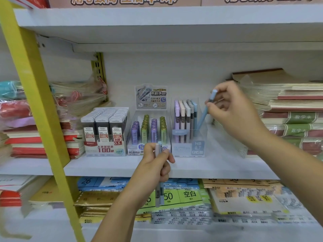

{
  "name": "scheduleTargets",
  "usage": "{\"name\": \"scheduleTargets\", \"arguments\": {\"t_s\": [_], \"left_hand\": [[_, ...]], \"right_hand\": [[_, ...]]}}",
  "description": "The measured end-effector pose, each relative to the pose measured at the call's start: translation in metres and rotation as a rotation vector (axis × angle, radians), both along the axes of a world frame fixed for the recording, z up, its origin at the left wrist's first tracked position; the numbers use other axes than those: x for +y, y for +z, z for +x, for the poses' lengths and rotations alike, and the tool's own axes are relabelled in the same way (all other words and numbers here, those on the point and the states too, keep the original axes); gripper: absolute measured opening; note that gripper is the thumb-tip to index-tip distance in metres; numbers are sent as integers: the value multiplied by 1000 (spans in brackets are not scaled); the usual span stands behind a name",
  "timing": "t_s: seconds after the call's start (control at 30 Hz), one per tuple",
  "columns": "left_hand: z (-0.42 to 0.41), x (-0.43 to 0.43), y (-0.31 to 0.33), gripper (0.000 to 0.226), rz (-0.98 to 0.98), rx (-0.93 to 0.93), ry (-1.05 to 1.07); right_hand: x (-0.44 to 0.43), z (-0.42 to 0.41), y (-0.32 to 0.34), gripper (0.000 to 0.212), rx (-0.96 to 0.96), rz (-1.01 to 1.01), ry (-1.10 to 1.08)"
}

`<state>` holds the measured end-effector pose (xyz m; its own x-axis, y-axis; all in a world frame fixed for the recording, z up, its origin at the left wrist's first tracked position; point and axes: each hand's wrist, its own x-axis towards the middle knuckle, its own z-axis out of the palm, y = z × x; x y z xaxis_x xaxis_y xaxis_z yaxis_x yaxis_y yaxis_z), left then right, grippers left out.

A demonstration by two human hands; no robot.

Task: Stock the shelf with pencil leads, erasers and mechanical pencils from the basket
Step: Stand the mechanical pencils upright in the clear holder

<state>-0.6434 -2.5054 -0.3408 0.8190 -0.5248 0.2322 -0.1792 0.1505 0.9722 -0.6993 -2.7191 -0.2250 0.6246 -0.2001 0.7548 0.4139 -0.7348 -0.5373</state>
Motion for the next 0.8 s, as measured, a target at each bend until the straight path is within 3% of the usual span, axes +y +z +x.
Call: {"name": "scheduleTargets", "arguments": {"t_s": [0.13, 0.27, 0.47, 0.7, 0.8], "left_hand": [[-1, -1, 0, 29, -24, 22, -47], [-2, 1, -1, 14, 2, -31, -21], [1, 1, 1, 9, -77, -24, 34], [0, 4, 5, 16, -110, -57, 44], [-3, 5, 7, 19, -97, -54, 21]], "right_hand": [[-1, 13, -13, 25, 83, -135, -71], [-2, 19, -17, 25, 100, -162, -71], [-3, 19, -11, 37, 109, -232, -116], [-7, 31, -15, 24, 105, -315, -246], [-10, 35, -20, 23, 155, -257, -225]]}}
